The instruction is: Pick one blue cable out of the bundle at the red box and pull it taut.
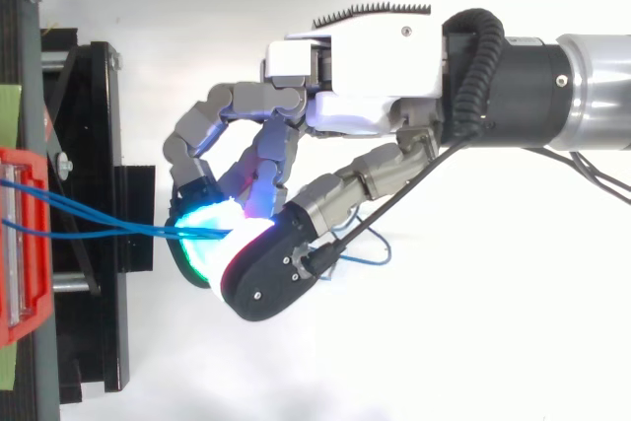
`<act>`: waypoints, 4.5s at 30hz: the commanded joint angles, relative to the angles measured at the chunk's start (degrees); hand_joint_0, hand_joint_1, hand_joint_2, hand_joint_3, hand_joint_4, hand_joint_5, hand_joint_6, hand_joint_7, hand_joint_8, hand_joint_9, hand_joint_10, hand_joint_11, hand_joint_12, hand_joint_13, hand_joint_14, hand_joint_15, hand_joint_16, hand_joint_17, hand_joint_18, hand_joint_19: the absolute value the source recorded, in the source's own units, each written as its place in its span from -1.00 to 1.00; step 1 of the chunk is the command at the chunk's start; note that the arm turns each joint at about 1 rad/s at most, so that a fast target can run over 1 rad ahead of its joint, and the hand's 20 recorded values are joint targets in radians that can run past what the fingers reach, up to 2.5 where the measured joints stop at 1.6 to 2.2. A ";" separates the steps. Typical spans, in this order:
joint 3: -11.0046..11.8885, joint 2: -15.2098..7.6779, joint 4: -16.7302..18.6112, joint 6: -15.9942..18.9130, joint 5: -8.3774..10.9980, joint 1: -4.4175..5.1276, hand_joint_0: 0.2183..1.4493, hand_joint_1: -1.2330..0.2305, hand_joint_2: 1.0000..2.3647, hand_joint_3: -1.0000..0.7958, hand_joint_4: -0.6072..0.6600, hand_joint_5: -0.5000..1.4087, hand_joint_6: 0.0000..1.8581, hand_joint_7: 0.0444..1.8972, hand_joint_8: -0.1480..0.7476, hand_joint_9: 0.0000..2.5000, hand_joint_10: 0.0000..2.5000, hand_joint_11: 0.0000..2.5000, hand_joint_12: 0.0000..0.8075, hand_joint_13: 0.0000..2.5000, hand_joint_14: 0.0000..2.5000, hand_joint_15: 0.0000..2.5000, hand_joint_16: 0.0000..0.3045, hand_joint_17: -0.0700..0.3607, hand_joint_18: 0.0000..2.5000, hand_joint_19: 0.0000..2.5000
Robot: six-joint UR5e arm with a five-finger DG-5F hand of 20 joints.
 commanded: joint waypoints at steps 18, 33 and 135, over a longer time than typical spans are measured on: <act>0.00 0.02 -0.57 0.15 0.00 0.08 -0.62 -0.56 -1.00 -0.44 0.01 -0.60 -0.01 0.15 0.09 0.04 -1.00 0.13 -0.08 -0.33 -0.99 -0.62 -0.62 -0.07 -0.42 -0.73; 0.00 -0.07 -0.57 0.06 -0.09 0.16 -0.42 -0.19 -0.99 -0.31 0.13 -0.57 -0.07 0.28 0.06 0.06 -0.99 0.01 -0.12 -0.33 -0.98 -0.61 -0.66 -0.13 -0.45 -0.63; 0.80 0.02 -1.01 0.06 0.00 0.34 -0.08 -0.65 -1.00 -0.44 -0.24 -0.73 0.03 -0.01 -0.21 -0.30 -0.87 0.12 -0.21 -0.47 -0.99 -0.66 -0.68 -0.16 -0.51 -0.83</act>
